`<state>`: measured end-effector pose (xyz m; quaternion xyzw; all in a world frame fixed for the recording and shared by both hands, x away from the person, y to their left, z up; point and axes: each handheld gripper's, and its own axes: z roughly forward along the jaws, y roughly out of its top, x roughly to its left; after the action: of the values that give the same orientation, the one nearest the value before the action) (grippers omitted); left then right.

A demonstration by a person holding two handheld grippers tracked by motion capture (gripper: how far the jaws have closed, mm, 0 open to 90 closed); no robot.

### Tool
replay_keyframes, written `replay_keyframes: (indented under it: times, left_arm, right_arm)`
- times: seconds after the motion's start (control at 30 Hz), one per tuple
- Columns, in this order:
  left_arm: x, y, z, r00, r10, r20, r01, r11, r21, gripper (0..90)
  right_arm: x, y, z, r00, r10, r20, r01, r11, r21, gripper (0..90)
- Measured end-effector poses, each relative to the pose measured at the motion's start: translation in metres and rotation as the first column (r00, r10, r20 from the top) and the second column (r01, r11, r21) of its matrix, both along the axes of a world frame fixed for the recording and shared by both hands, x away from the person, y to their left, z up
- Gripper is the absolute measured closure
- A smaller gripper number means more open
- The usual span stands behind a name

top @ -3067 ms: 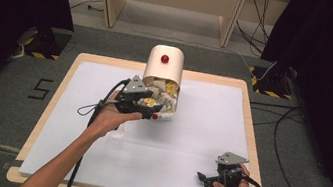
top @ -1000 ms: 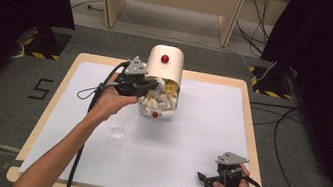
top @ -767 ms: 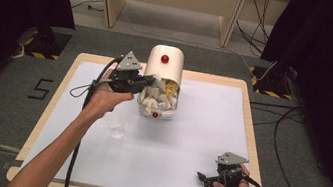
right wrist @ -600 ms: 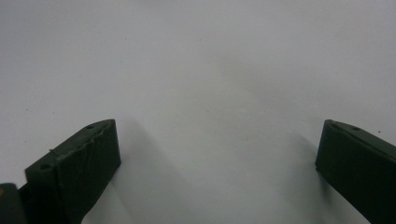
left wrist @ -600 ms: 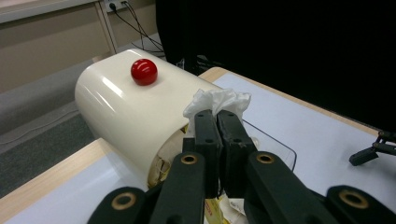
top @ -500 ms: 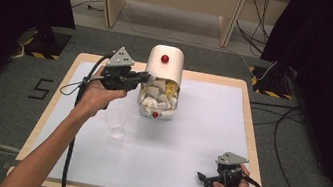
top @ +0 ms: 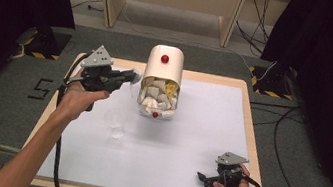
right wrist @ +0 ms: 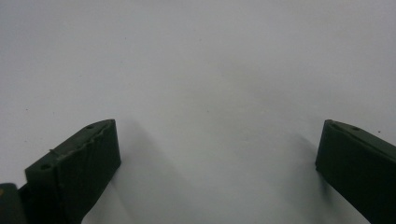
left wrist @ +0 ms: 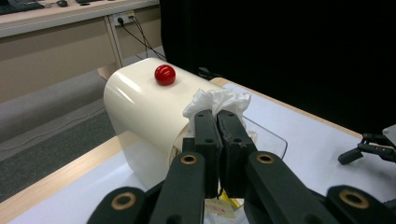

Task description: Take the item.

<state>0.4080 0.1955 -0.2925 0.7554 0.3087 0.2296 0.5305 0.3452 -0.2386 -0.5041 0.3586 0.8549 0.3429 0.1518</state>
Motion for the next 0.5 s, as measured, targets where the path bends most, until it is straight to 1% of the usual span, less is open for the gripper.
replay_keyframes:
  times: [0.1,0.27,0.5]
  left_arm:
    - [-0.005,0.008,-0.004,1.0000,0.003,0.001,-0.003,1.0000,-0.005,86.9]
    - [-0.013,0.020,-0.014,0.9999,0.003,-0.011,-0.004,1.0000,-0.002,86.8]
    - [-0.019,0.032,-0.037,0.9990,0.012,-0.044,-0.013,0.9999,-0.009,86.8]
  right_arm:
    - [0.000,0.000,0.000,1.0000,0.001,0.001,-0.001,1.000,0.000,0.4]
    - [0.000,0.000,0.000,1.0000,0.001,0.000,-0.001,1.000,0.000,0.4]
    - [0.000,0.000,0.000,1.0000,-0.001,-0.001,0.001,1.000,0.000,0.4]
